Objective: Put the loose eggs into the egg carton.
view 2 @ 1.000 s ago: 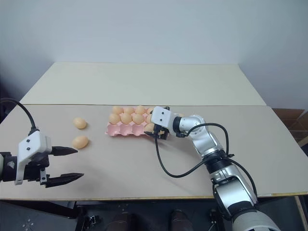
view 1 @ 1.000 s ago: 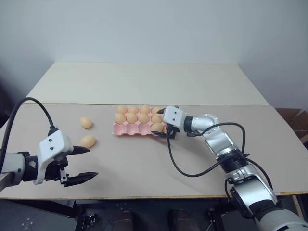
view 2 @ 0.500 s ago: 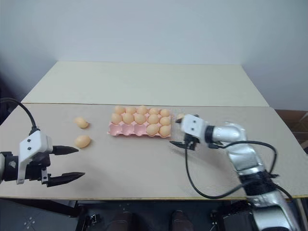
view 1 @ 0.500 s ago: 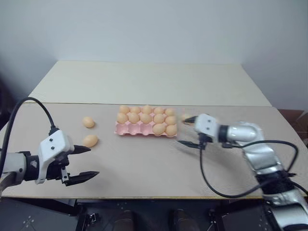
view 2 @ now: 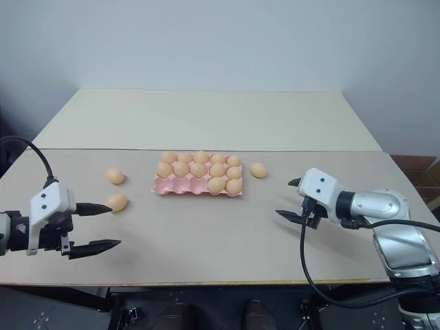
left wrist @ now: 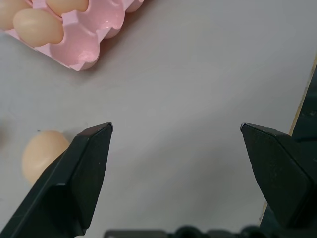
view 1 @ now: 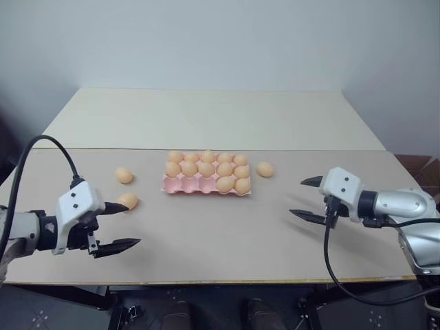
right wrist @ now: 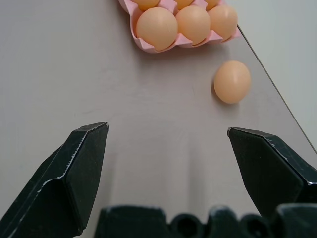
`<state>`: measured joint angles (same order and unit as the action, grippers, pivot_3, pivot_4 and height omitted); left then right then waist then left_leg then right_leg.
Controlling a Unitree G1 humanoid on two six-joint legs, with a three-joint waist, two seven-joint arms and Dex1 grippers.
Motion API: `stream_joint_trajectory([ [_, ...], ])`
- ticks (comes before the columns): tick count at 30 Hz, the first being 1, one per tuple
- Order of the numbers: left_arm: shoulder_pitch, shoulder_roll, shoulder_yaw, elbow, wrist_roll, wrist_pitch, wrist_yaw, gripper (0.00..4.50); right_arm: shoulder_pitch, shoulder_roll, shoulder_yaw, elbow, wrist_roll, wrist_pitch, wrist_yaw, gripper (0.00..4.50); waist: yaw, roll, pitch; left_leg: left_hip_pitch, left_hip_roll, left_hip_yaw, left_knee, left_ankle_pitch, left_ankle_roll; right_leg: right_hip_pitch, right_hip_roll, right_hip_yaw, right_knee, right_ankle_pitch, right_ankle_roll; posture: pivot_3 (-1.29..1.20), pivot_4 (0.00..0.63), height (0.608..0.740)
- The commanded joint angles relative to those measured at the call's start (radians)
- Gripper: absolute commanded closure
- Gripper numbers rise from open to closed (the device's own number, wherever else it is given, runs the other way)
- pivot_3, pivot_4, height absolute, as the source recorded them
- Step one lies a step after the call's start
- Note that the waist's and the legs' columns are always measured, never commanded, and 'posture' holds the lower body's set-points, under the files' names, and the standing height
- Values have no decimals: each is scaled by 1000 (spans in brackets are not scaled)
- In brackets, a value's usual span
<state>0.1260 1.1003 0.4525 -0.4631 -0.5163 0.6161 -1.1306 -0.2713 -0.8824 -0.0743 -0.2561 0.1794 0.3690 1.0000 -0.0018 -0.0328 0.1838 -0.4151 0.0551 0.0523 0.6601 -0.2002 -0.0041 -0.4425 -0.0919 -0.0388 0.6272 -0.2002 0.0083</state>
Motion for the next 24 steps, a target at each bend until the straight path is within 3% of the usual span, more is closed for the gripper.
stream_joint_trajectory([
  [1, -7, 11, 19, -14, 0, -13, -6, 0, -3, -18, -46, -26, 10, -1, -23, 22, 1, 0, 0, 0, 0, 0, 0, 0, 0, 0, 0, 0, 0, 0, 0, 0, 150, 740],
  [8, -25, 15, 9, -22, -5, -2, 4, 0, -179, 75, 80, 131, -67, -34, -102, 22, -9, 0, 0, 1, 0, 0, 0, 0, 0, 0, 0, 0, 1, 1, 0, 0, 150, 740],
  [16, -68, 25, -28, -9, -5, 1, 3, 0, -503, 311, 253, 629, -212, -167, -191, 22, -16, 0, 0, -1, 0, 0, 0, 0, 0, -2, 1, 1, 1, 1, 0, 0, 150, 740],
  [24, -66, 21, -30, -35, -7, 18, 14, 0, -652, 399, 286, 967, -293, -356, -260, 22, -13, 0, 0, -8, -2, 0, 0, 0, 1, -8, 0, 2, 1, 5, 6, 0, 150, 740],
])
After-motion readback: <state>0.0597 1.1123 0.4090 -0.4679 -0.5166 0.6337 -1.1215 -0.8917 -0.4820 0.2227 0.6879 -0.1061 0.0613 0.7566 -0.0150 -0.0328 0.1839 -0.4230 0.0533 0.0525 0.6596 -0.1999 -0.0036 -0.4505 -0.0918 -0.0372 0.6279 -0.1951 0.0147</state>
